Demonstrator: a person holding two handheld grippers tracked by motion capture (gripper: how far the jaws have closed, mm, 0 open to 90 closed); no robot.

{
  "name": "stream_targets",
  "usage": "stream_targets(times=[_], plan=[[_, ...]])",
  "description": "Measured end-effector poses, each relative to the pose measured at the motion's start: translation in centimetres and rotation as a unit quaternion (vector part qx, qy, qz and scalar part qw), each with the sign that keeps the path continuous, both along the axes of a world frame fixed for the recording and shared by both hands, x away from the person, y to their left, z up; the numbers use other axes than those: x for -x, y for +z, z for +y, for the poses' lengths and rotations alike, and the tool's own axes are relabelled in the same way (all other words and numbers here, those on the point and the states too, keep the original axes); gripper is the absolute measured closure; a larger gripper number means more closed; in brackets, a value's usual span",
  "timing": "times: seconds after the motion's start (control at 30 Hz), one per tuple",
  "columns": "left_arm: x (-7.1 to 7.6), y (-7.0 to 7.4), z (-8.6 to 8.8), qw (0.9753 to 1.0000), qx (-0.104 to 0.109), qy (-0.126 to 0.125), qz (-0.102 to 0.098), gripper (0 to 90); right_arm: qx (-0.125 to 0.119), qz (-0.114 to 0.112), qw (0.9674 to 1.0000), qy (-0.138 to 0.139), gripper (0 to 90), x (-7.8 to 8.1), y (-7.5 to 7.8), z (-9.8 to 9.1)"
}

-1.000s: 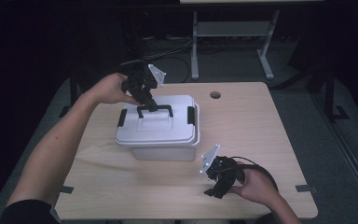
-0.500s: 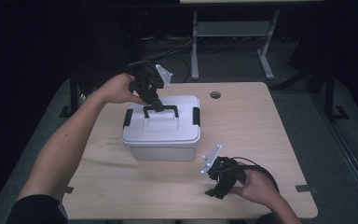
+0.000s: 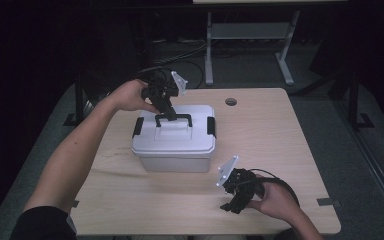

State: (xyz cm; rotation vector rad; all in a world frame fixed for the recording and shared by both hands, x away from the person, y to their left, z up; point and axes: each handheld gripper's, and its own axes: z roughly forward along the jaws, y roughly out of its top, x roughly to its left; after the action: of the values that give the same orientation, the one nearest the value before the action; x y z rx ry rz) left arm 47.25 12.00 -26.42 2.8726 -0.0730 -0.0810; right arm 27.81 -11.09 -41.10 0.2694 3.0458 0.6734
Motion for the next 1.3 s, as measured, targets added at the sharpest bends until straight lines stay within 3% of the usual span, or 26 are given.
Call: stream_targets(times=[0.33, 0.53, 0.8, 1.0, 1.3], plan=[[-0.1, -0.4, -0.2, 1.0, -0.003, -0.005, 0.0, 84.2, 0.0, 0.003, 1.0, -0.001, 26.1, 0.0, -0.2, 0.0], [0.2, -0.4, 0.0, 0.9999, -0.001, -0.005, -0.011, 83.6, -0.001, 0.004, 1.0, -0.001, 26.1, 0.0, -0.3, 0.0], [0.3, -0.1, 1.3, 0.9997, -0.004, 0.009, -0.024, 78.2, -0.003, 0.005, 1.0, -0.001, 26.1, -0.1, -0.3, 0.1], [0.4, 0.0, 2.4, 0.9991, 0.013, 0.024, -0.032, 71.9, -0.004, 0.004, 1.0, -0.005, 26.1, -0.2, 0.0, 0.1], [0.3, -0.2, 3.6, 0.9984, 0.02, 0.037, -0.038, 70.7, -0.009, 0.002, 0.9999, -0.009, 26.0, -0.4, 0.2, -0.3]])
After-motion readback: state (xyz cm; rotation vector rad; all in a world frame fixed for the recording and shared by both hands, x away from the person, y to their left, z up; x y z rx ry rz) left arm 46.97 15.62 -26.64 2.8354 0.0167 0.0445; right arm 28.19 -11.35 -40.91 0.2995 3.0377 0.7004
